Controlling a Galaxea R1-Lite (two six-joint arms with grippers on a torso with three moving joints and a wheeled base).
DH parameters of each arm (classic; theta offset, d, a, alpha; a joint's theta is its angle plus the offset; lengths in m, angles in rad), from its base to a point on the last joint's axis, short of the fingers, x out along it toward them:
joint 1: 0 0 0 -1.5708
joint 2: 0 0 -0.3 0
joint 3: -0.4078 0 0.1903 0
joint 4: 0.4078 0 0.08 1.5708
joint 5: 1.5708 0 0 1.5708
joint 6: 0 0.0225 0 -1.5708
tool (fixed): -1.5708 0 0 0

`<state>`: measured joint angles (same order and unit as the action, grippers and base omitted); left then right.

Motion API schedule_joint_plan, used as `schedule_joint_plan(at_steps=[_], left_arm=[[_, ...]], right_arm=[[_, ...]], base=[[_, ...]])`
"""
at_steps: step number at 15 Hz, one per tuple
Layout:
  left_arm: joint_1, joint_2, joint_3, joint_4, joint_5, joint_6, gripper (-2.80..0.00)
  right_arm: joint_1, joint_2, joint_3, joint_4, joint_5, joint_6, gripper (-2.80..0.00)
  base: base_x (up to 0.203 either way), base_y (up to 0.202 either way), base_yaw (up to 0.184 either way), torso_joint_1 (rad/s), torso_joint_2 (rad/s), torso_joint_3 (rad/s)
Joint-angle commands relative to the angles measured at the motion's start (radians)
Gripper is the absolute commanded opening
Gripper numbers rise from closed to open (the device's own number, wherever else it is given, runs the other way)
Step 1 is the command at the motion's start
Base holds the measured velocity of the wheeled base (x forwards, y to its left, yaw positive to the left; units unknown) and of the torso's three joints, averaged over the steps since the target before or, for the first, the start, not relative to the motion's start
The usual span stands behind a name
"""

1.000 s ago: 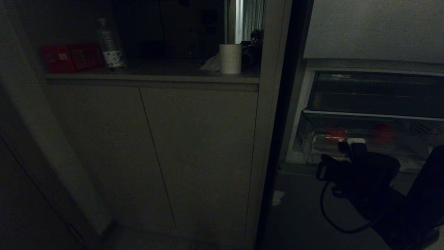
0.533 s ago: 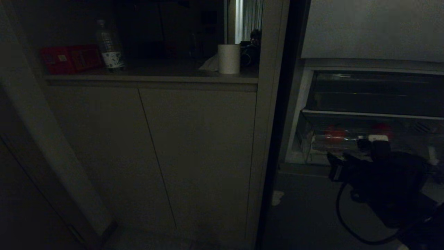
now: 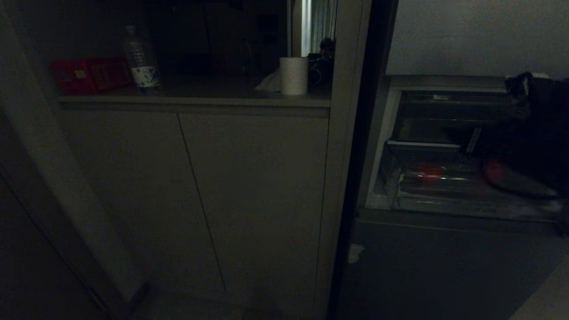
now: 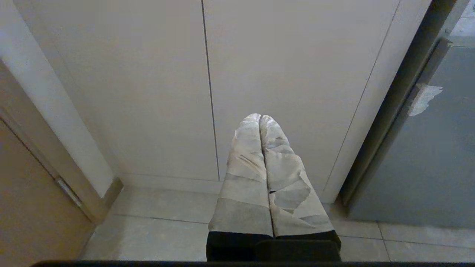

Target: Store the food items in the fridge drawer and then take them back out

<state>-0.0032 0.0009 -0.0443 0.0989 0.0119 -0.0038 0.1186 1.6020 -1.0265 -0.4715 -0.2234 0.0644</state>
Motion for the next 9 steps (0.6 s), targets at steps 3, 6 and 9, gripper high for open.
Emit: schedule_joint_plan(at_steps=[3, 6, 9], left_arm=[[0.0, 0.001, 0.0, 0.001, 0.0, -0.001, -2.8], [0.0, 0.001, 0.0, 0.001, 0.0, -0.001, -2.8], [0.0, 0.001, 0.0, 0.001, 0.0, -0.001, -2.8]], right_arm=[[-0.052, 0.225, -0.311, 0.376, 0.016, 0.013, 0.0], [-0.06, 0.296, -0.359, 0.39, 0.016, 0.018, 0.0], [-0.08, 0.342, -0.419, 0.384, 0.018, 0.04, 0.0]], base=[[0.0, 0.0, 0.0, 0.0, 0.0, 0.0], [0.0, 0.0, 0.0, 0.0, 0.0, 0.0], [0.0, 0.0, 0.0, 0.0, 0.0, 0.0]])
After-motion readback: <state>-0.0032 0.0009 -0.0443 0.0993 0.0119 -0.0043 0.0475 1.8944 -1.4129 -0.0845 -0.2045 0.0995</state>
